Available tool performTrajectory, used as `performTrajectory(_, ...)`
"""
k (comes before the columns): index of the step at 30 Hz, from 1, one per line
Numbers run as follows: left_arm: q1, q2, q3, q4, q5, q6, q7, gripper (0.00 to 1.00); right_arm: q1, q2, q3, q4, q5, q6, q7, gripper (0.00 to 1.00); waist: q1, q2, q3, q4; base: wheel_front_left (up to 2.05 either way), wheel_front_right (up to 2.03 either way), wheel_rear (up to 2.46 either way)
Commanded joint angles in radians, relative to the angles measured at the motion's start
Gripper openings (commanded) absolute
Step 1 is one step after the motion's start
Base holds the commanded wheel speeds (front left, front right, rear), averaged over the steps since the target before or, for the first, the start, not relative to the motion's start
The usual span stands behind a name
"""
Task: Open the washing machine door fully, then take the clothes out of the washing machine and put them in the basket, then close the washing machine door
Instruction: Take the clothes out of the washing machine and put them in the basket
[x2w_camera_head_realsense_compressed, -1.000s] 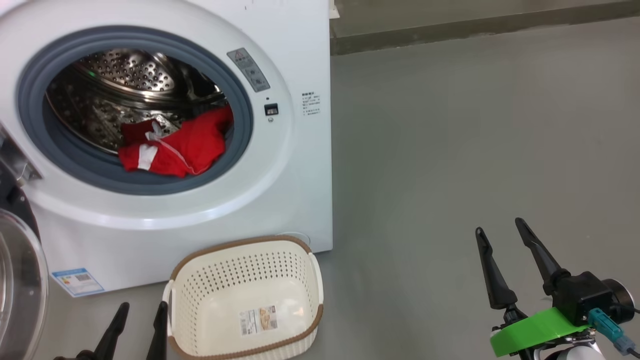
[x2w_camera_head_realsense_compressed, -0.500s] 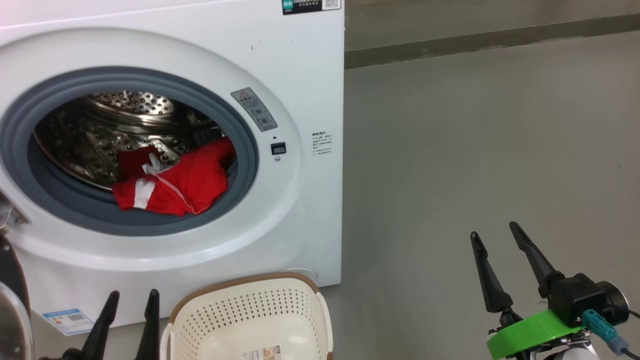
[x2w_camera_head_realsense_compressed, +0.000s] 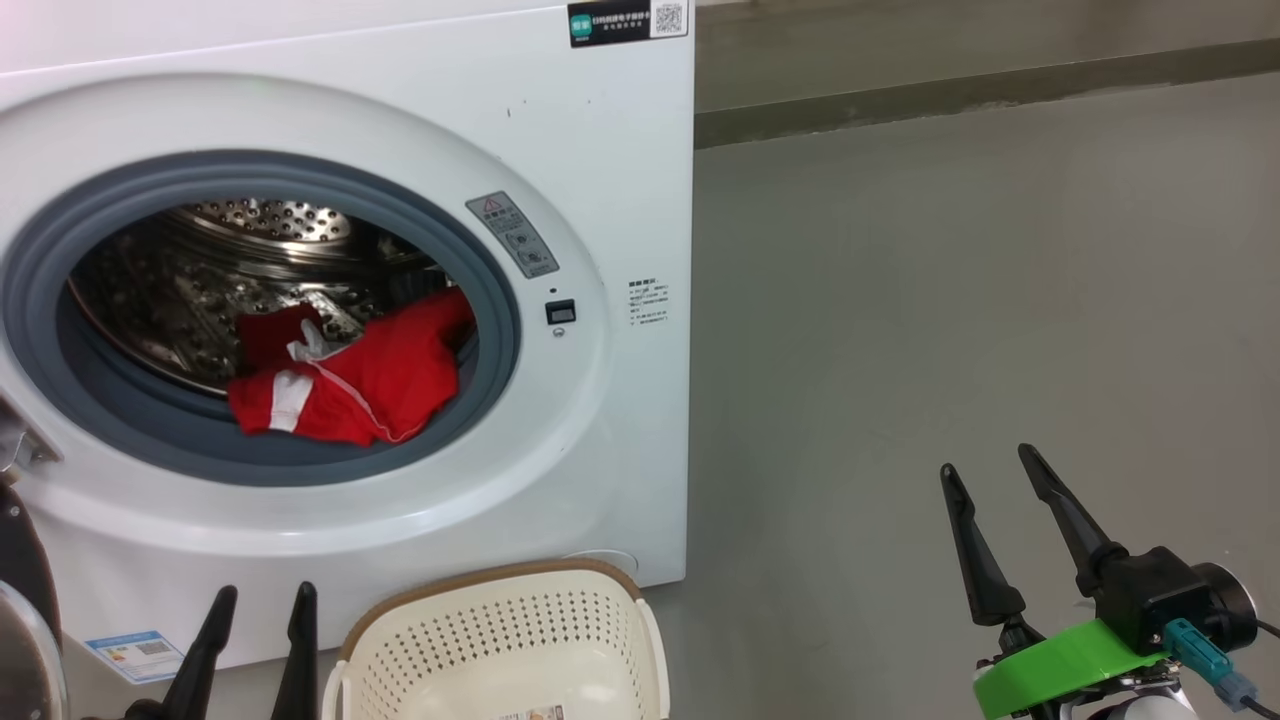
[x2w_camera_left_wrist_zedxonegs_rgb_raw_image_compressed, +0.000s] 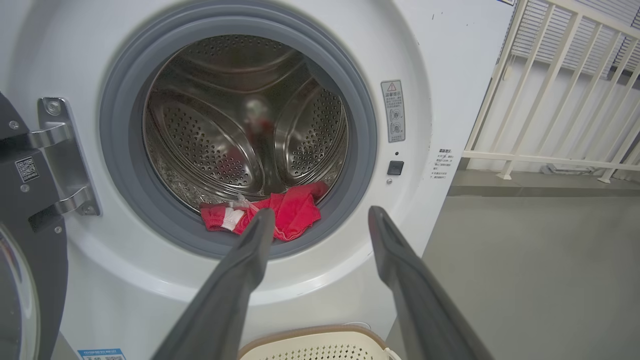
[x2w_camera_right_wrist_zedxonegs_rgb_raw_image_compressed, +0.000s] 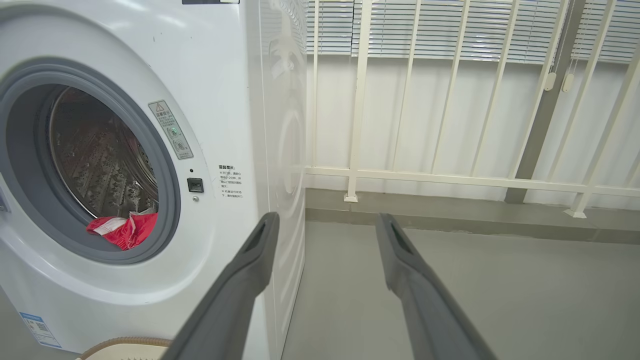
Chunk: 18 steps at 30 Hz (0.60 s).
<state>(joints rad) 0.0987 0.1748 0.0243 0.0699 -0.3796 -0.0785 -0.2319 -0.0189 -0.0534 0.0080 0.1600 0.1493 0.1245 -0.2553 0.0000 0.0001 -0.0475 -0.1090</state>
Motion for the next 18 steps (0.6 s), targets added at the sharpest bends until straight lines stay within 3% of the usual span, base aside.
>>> performTrajectory(1, -0.043, 0.021, 0.036, -0.017, 0.004, 0.006, -0.014, 1.0, -0.019, -0.007, 0.022, -0.022, -0.009, 0.006, -0.006, 1.0, 0.0, -0.0001, -0.002, 0.001, 0.0, 0.0, 0.0)
performTrajectory(18, -0.09, 0.016, 0.046, 0.035, 0.005, 0.018, -0.025, 1.0, -0.014, -0.023, 0.03, -0.027, -0.01, 0.006, -0.006, 1.0, 0.0, -0.0001, 0.006, 0.032, 0.0, 0.0, 0.0)
